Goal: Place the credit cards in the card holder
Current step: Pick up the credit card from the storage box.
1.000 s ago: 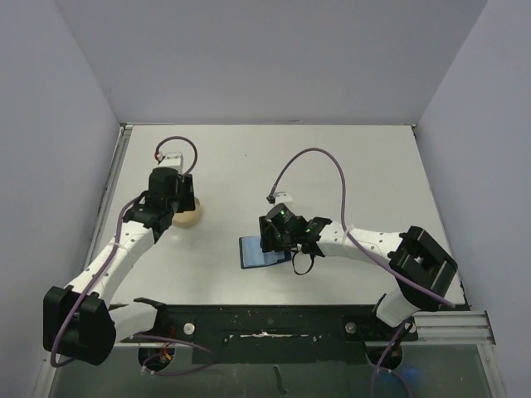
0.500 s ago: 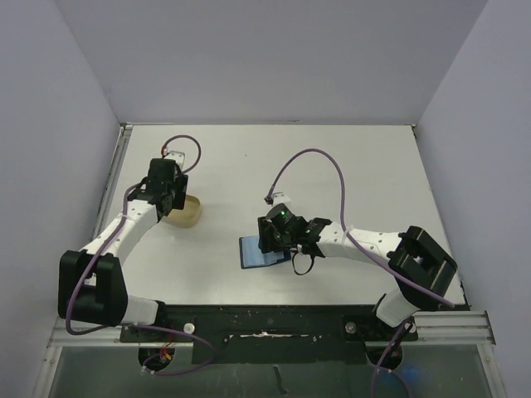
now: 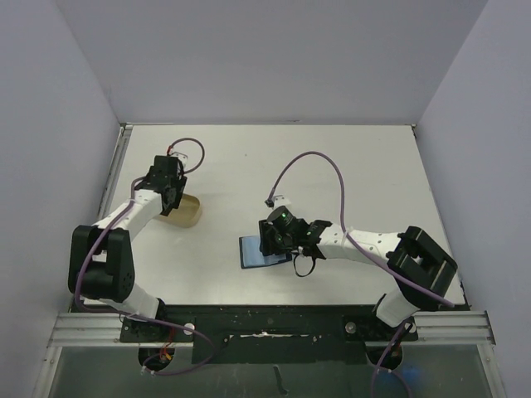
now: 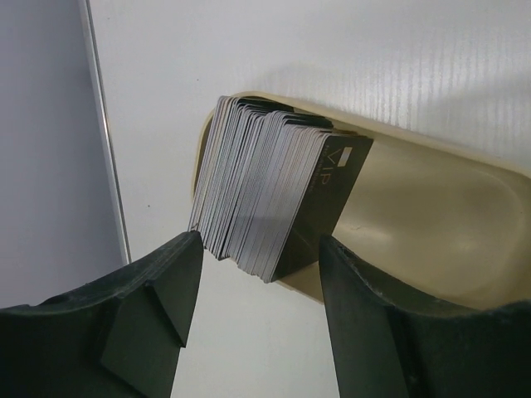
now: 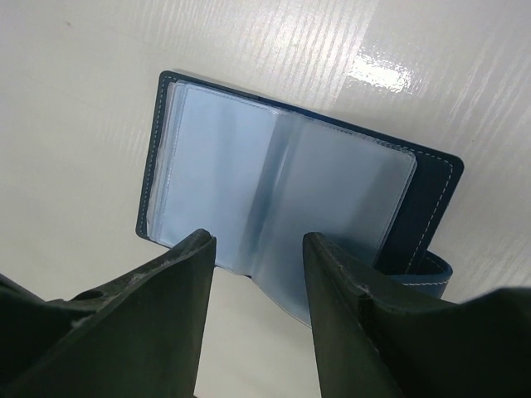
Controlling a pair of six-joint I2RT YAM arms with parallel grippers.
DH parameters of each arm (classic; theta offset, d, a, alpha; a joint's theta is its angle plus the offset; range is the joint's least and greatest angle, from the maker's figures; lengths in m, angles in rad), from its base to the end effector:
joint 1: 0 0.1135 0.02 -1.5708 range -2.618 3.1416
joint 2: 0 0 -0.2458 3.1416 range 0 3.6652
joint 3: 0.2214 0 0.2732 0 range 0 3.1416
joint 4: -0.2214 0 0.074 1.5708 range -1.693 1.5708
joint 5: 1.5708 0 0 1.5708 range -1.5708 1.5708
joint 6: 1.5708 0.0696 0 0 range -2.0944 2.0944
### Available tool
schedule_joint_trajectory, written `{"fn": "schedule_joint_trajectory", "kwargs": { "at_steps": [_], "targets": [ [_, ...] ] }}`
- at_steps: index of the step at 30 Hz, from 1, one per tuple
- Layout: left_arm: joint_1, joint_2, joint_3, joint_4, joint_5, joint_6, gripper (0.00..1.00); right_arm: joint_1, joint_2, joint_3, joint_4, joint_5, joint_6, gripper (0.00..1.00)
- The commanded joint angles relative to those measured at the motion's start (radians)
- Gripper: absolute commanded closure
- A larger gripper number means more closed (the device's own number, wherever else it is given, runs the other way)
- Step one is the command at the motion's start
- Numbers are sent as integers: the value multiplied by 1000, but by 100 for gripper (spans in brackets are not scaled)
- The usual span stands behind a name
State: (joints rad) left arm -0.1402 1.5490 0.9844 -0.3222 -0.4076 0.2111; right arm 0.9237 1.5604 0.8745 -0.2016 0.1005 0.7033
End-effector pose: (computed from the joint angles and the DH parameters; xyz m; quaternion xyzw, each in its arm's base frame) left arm 0.3594 -0.0229 0.1604 0.0944 0.9203 0.2022 0.3215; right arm 0.2179 0.2767 0.1258 -0.0868 0.9372 0.2107 0.2643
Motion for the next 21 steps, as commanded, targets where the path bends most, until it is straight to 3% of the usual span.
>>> {"fn": "schedule_joint_trajectory", "kwargs": {
  "at_steps": [1,21],
  "targets": [
    [23,35,78,76,-54,56,43,-2,-52,-6,44,2,-14,53],
    [26,125,120,47,44,51,43,-18,-54,-9,46,2,-20,53]
  ]
}}
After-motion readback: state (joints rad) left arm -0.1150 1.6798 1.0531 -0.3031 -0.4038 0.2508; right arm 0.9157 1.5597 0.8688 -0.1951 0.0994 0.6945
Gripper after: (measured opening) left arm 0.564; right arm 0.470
